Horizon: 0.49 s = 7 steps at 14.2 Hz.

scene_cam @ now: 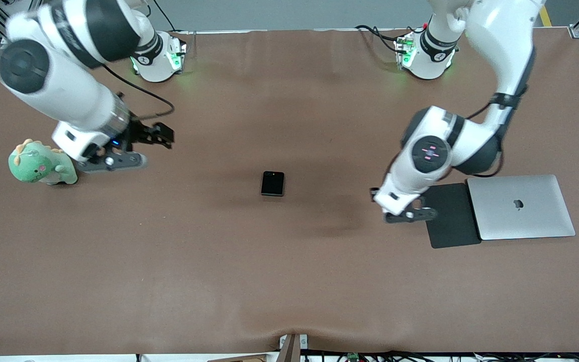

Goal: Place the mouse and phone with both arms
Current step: 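Carry the mouse onto the mouse pad while the right gripper reaches the phone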

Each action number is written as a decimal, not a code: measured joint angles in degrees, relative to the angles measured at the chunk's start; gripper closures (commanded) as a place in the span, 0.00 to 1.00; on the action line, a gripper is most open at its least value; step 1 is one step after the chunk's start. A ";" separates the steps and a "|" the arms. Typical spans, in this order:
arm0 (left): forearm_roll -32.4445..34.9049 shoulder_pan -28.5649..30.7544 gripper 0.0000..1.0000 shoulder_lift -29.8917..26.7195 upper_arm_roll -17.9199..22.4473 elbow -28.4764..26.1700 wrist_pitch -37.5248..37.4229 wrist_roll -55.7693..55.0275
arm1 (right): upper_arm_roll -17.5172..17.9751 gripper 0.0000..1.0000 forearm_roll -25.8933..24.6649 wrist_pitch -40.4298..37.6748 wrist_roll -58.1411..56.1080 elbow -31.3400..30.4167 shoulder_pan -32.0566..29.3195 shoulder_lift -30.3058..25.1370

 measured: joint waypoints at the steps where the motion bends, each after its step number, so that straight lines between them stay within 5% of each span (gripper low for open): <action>1: 0.00 2.51 0.61 -0.38 0.01 -1.17 0.05 2.21 | 0.02 0.00 0.09 2.96 2.09 -0.06 1.52 2.05; 7: 0.01 14.37 0.58 0.02 0.09 -7.67 7.28 12.12 | 0.10 0.00 0.29 19.19 13.92 0.29 11.97 13.50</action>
